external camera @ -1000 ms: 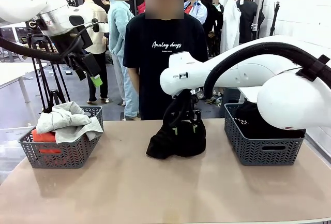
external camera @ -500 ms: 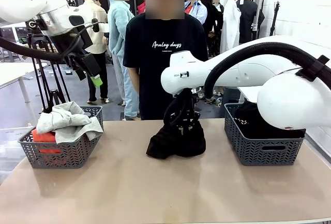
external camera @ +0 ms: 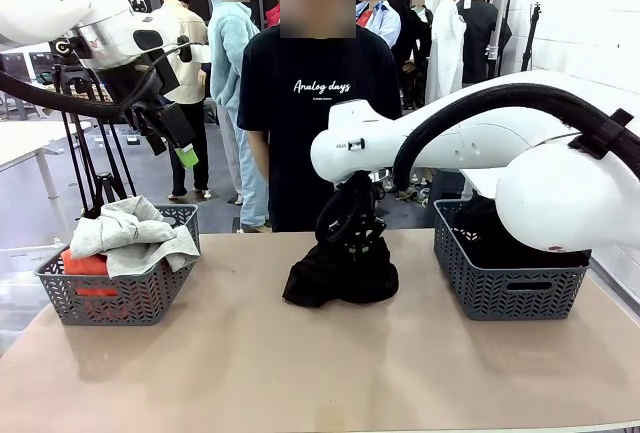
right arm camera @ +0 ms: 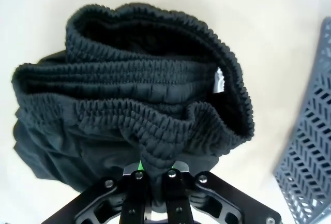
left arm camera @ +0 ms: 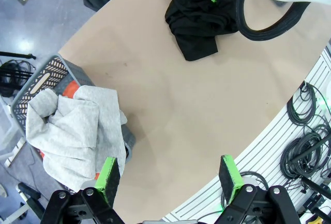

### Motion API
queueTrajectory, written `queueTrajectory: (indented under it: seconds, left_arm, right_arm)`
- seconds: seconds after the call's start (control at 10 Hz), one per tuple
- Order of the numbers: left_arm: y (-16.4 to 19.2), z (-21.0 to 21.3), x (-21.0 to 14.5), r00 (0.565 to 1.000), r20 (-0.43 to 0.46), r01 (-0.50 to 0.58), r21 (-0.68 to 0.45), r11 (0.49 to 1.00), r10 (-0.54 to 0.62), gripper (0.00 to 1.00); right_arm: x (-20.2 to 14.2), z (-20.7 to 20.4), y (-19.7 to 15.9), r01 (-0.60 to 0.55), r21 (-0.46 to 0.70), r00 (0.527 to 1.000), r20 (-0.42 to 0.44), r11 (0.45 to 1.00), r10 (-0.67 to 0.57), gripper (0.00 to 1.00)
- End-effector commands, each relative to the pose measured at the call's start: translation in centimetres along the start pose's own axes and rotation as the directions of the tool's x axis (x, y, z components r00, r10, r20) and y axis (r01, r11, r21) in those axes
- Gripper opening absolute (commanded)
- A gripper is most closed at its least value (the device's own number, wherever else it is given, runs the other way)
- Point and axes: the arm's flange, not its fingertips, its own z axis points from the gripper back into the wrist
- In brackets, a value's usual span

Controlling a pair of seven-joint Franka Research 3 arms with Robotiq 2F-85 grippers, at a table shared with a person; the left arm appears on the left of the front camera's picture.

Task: Sort the tops and bottoms.
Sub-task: Lift clothes from the center of the table with your right hand.

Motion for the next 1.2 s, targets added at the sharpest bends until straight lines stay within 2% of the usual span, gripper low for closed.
queueTrajectory:
  seconds: [0.0, 0.1, 0.2, 0.3, 0.4, 0.5, 0.6, 1.1]
  left_arm:
    - [0.0, 0.2, -0.1, 1.000, 0.002, 0.000, 0.002, 1.000, 0.000, 1.00]
    - [0.0, 0.2, -0.1, 1.000, 0.002, 0.000, 0.002, 1.000, 0.000, 1.00]
    - [0.0, 0.2, -0.1, 1.000, 0.002, 0.000, 0.002, 1.000, 0.000, 1.00]
    - [0.0, 0.2, -0.1, 1.000, 0.002, 0.000, 0.002, 1.000, 0.000, 1.00]
    - [0.0, 0.2, -0.1, 1.000, 0.002, 0.000, 0.002, 1.000, 0.000, 1.00]
    - [0.0, 0.2, -0.1, 1.000, 0.002, 0.000, 0.002, 1.000, 0.000, 1.00]
    - [0.0, 0.2, -0.1, 1.000, 0.002, 0.000, 0.002, 1.000, 0.000, 1.00]
    - [0.0, 0.2, -0.1, 1.000, 0.002, 0.000, 0.002, 1.000, 0.000, 1.00]
  right_arm:
    - [0.4, 2.2, 0.3, 0.035, 0.003, 0.999, -0.003, 0.999, -0.035, 0.00]
    - [-0.6, 5.8, 0.4, 0.051, -0.019, 0.998, 0.048, 0.999, -0.050, 0.00]
    - [-2.4, 11.1, 0.4, 0.049, -0.014, 0.988, 0.144, 0.999, -0.046, 0.00]
    - [-4.0, 14.3, 0.7, 0.021, -0.003, 0.981, 0.191, 1.000, -0.020, 0.00]
    - [-5.6, 18.2, 1.1, -0.046, 0.016, 0.972, 0.230, 0.999, 0.041, 0.00]
    - [-6.6, 20.2, 1.3, -0.142, 0.108, 0.968, 0.223, 0.984, 0.116, 0.00]
    - [-4.3, 16.0, 0.7, -0.010, 0.034, 0.981, 0.195, 0.999, 0.003, 0.00]
    - [-4.3, 16.0, 0.7, -0.010, 0.034, 0.981, 0.195, 0.999, 0.003, 0.00]
